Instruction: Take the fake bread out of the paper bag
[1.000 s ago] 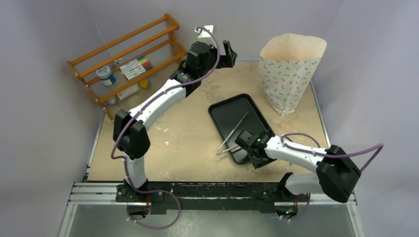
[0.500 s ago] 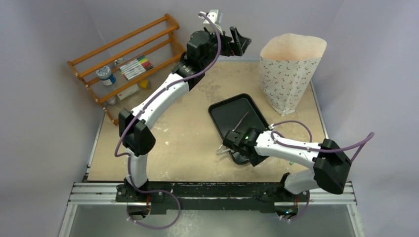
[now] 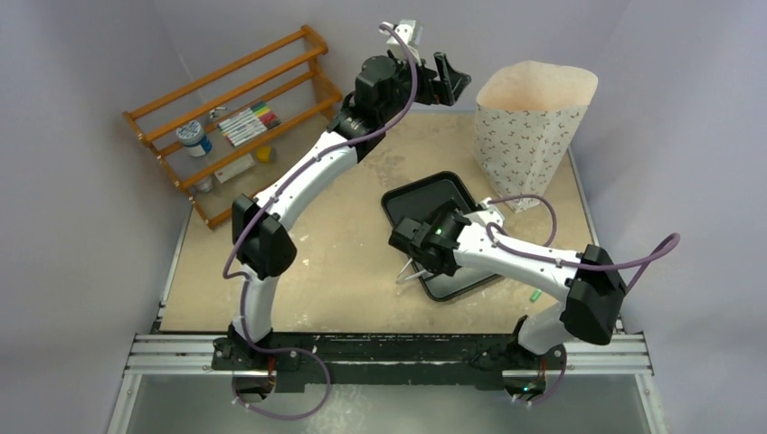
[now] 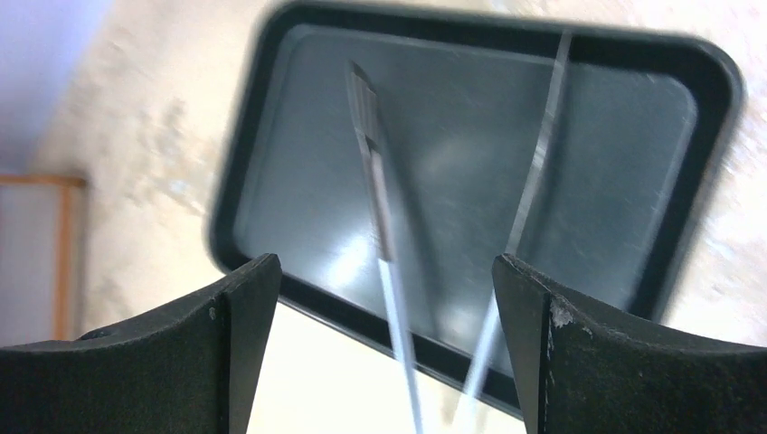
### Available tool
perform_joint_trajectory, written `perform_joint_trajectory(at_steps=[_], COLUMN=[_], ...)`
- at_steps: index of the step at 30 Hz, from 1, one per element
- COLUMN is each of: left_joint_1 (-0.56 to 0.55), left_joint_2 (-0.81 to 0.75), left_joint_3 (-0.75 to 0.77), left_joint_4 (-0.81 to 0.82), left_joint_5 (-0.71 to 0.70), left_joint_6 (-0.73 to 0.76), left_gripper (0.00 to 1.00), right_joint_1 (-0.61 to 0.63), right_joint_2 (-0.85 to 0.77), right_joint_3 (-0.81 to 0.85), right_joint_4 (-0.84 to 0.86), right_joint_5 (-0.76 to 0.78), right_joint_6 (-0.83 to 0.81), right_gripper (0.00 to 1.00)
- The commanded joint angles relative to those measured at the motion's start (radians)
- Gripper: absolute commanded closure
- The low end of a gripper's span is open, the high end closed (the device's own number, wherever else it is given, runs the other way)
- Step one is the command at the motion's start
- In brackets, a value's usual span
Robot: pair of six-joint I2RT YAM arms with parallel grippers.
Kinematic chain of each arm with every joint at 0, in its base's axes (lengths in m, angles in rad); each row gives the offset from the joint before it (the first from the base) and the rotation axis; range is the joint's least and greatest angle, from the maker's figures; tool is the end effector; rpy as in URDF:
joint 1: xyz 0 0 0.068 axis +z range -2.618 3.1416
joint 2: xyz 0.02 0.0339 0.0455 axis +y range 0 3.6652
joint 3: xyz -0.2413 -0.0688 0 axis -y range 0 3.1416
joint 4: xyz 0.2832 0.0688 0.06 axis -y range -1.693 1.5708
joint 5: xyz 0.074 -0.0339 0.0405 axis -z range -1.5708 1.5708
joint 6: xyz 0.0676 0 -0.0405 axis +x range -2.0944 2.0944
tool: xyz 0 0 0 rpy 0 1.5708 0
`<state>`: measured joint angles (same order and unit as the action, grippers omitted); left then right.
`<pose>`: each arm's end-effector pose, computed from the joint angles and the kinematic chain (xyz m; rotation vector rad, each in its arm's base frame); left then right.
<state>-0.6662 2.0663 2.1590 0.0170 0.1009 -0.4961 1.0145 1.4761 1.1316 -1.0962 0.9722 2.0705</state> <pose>0.4294 -0.3462 0.4272 0.2177 1.5299 -1.0105 0.2051 0.2240 0.2034 1.1548 1.8321 0.1086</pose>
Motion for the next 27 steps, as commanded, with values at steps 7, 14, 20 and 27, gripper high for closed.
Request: perform_joint_trajectory(at_steps=[7,14,20,27], left_joint_1=[0.104,0.17,0.164,0.129], left_joint_2=[-0.236,-0.284,-0.288,-0.283], left_joint_3=[-0.328,-0.474,-0.609,-0.658], left_joint_4=[0.174,0.219,0.293,0.275], left_joint_5=[-0.141,-0.125,-0.048,0.003], left_joint_6=[-0.039,-0.105,-0.125,-0.078], left_gripper=[0.0,0.0,0.0,0.0], right_joint_1=[-0.037,-0.057,-0.132,-0.166], right_joint_2=[0.104,0.155,0.214,0.368], right_joint_3=[0.416,0.638,0.844,1.166], right_joint_4=[-0.049,-0.033,-0.028,-0.016], right_joint_5=[0.563,0.673,0.677,0.675], right_joint_6=[-0.078,-0.393,-0.549,-0.776], right_gripper=[0.13,0.14,0.14,0.14])
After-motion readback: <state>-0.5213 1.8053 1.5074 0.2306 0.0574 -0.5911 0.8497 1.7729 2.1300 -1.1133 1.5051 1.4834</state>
